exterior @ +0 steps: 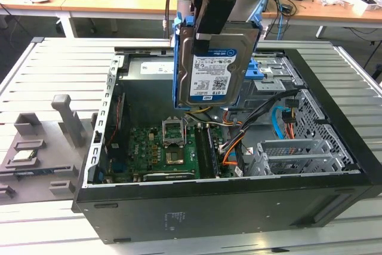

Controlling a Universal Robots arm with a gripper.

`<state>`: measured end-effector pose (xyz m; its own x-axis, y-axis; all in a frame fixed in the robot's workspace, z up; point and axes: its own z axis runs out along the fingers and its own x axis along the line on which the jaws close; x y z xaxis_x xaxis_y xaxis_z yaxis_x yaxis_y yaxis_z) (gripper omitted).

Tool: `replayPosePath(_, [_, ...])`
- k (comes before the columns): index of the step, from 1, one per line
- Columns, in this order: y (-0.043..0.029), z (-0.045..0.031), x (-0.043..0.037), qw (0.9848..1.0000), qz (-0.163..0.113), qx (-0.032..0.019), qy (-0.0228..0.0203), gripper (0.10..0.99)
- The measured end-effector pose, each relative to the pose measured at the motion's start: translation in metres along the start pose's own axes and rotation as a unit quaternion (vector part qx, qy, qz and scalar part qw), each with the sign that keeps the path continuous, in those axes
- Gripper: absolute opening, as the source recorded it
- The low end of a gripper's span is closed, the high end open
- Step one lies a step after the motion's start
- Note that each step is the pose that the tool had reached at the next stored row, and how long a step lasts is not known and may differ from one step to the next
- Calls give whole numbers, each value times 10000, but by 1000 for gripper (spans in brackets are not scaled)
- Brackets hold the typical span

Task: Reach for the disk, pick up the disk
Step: 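Pick up the disk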

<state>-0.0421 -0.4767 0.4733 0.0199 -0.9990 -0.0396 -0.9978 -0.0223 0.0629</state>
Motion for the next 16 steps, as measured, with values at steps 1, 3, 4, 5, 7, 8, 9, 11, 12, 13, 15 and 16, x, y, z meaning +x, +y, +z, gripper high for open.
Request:
replayPosePath(1, [0,-1,11,10000,0,0,0,369])
replayPosePath(3, [0,-2,34,10000,0,0,0,369])
replayPosePath(4, [1,-2,49,10000,0,0,0,369])
replayPosePath(5, [1,-2,60,10000,0,0,0,369])
replayPosePath(7, [2,-3,85,10000,0,0,0,369])
replayPosePath(8, [2,-4,102,10000,0,0,0,369])
replayPosePath(9, [3,-4,113,10000,0,0,0,369])
replayPosePath(11, [3,-5,134,10000,0,0,0,369])
replayPosePath(12, [3,-6,144,10000,0,0,0,369])
replayPosePath(13, [3,-6,158,10000,0,0,0,369])
replayPosePath(15, [4,-7,178,10000,0,0,0,369])
replayPosePath(16, [4,-7,188,10000,0,0,0,369])
